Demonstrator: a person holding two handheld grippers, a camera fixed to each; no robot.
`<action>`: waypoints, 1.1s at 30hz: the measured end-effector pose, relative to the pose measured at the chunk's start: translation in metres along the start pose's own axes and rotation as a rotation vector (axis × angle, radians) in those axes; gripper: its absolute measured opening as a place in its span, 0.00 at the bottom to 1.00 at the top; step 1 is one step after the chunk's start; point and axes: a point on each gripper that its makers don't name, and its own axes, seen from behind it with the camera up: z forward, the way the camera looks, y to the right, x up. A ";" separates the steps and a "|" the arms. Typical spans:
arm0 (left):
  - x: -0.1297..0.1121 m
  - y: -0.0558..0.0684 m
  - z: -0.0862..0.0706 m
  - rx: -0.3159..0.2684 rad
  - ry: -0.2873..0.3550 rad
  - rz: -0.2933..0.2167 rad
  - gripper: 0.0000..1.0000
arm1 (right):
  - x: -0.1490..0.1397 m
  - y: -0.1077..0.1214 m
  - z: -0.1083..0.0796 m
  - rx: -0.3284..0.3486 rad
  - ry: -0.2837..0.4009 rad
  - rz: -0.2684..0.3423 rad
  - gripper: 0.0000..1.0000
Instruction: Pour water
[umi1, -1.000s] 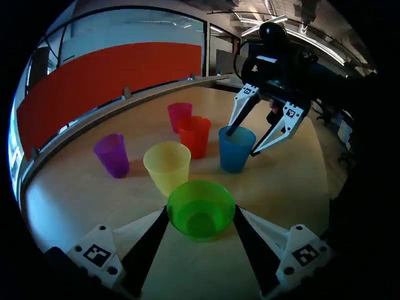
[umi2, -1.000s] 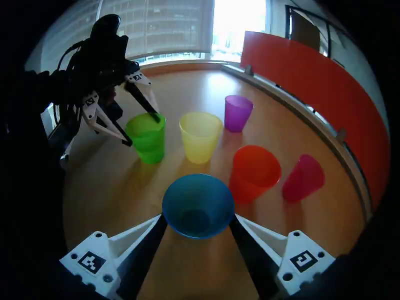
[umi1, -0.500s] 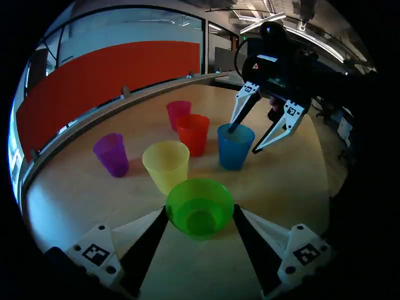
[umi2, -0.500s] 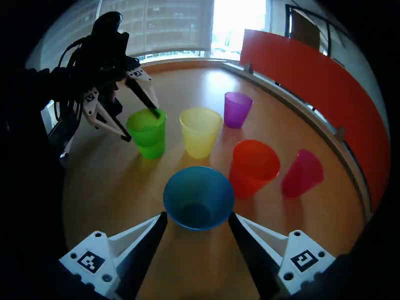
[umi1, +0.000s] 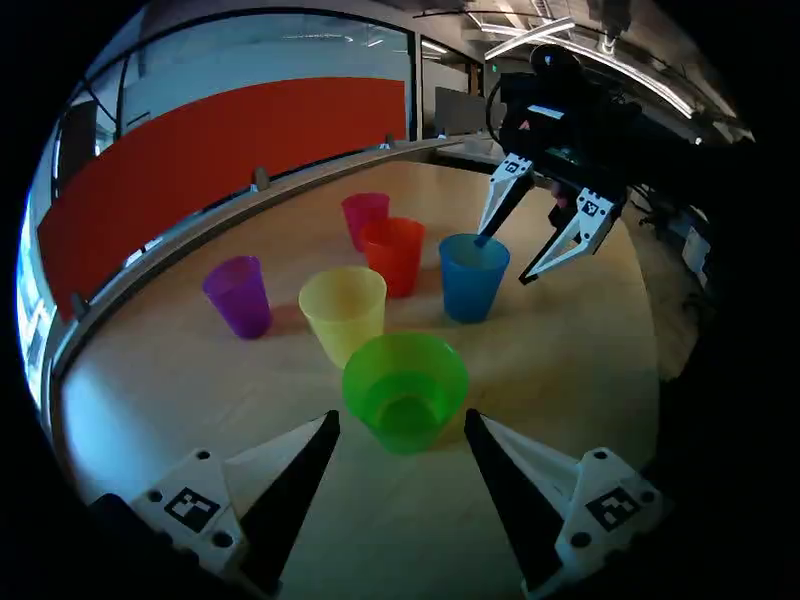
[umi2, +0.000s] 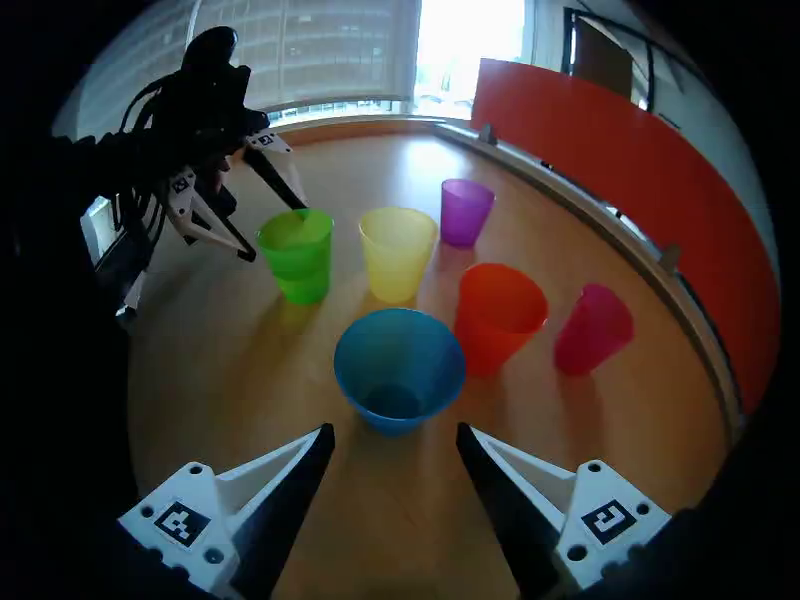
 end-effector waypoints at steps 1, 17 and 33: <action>-0.001 0.000 -0.002 0.005 0.000 0.000 0.93 | -0.001 0.000 -0.002 -0.004 0.000 0.003 0.95; -0.015 -0.013 -0.037 0.107 0.012 -0.039 0.93 | -0.013 -0.008 -0.024 -0.073 0.021 0.085 0.95; -0.024 -0.037 -0.069 0.251 0.059 -0.094 0.93 | -0.028 -0.004 -0.052 -0.206 0.047 0.186 0.95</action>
